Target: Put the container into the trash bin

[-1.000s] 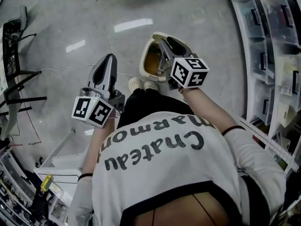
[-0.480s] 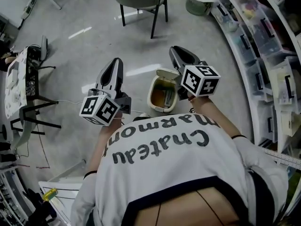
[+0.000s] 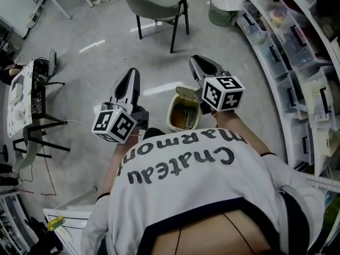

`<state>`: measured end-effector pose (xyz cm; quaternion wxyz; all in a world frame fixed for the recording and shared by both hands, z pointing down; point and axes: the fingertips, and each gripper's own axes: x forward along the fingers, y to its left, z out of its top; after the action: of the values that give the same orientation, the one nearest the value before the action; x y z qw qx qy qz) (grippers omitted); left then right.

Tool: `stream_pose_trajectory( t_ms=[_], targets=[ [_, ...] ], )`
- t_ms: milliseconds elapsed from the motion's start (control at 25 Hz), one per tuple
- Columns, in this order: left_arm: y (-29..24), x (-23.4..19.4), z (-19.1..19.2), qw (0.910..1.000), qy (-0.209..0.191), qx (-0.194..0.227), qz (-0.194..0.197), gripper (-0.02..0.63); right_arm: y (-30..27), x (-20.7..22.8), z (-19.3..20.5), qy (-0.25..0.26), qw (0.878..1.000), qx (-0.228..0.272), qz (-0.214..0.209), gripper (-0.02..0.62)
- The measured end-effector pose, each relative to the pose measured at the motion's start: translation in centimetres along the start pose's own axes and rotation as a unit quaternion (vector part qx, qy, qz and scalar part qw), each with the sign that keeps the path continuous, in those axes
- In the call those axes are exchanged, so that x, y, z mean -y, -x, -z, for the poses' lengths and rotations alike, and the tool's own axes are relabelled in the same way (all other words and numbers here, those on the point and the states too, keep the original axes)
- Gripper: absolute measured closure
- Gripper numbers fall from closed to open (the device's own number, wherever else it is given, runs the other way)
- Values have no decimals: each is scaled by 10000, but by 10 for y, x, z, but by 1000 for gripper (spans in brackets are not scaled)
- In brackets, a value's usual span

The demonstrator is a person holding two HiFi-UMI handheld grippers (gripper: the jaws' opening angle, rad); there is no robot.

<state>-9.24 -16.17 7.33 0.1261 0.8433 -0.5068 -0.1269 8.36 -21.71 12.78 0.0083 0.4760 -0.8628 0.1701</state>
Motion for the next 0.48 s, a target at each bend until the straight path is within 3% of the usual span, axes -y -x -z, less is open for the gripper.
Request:
stream_pose_trajectory(
  t_ms=[480],
  targets=[
    [-1, -5, 5, 10000, 29, -15, -29, 583, -4, 7, 5, 18, 10000, -24, 69, 537]
  ],
)
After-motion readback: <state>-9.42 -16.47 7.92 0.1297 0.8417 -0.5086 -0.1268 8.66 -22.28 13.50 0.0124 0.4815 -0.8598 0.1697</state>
